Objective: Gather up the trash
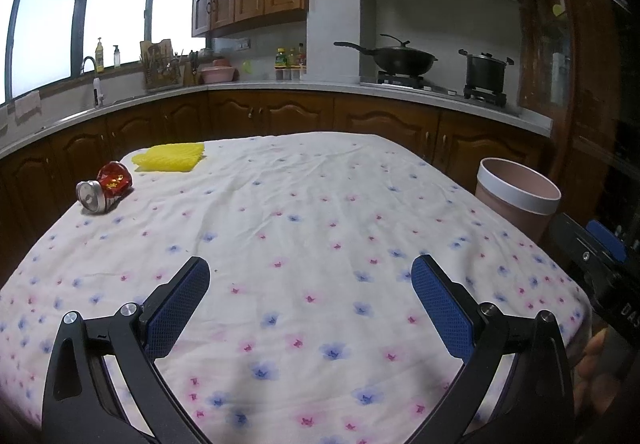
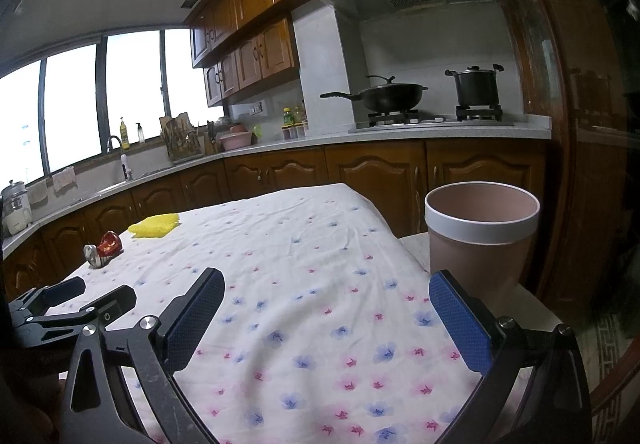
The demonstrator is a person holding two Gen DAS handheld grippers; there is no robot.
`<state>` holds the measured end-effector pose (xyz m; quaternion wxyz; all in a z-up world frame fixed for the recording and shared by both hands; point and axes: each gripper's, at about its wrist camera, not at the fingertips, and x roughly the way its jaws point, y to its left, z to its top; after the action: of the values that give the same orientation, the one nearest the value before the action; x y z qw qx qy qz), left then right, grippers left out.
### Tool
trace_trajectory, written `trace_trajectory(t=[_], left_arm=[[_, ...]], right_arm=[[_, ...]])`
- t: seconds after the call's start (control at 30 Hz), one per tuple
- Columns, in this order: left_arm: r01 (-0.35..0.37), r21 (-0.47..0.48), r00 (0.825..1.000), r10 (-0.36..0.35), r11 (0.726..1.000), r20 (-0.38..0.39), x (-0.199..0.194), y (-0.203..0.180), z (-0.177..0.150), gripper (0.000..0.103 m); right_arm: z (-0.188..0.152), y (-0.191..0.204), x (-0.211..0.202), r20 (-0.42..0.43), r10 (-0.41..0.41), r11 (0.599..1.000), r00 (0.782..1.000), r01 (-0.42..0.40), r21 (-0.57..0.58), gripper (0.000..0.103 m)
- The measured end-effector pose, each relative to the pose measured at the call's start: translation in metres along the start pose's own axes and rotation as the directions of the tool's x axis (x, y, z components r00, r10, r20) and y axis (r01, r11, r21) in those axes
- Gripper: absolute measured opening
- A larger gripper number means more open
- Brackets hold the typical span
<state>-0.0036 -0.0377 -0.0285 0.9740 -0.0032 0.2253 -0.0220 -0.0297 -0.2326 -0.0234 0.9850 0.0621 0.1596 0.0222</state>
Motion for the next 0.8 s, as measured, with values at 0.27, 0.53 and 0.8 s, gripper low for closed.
trace_trajectory(t=[0.27, 0.53, 0.8], left_arm=[[0.002, 0.002, 1.0, -0.002, 1.0, -0.002, -0.001, -0.0024, 0.0, 0.103], [0.002, 0.001, 1.0, -0.002, 1.0, -0.003, -0.0009, -0.0032, 0.0001, 0.103], [0.002, 0.001, 1.0, -0.002, 1.0, -0.003, -0.001, -0.0039, -0.0001, 0.103]], right_arm=[[-0.0002, -0.0014, -0.0002, -0.003, 0.0, 1.0, 1.0, 0.0, -0.001, 0.103], [0.0002, 0.0004, 0.0005, -0.003, 0.001, 1.0, 1.0, -0.001, -0.001, 0.103], [-0.0005, -0.0012, 0.0001, -0.003, 0.0, 1.0, 1.0, 0.0, 0.001, 0.103]])
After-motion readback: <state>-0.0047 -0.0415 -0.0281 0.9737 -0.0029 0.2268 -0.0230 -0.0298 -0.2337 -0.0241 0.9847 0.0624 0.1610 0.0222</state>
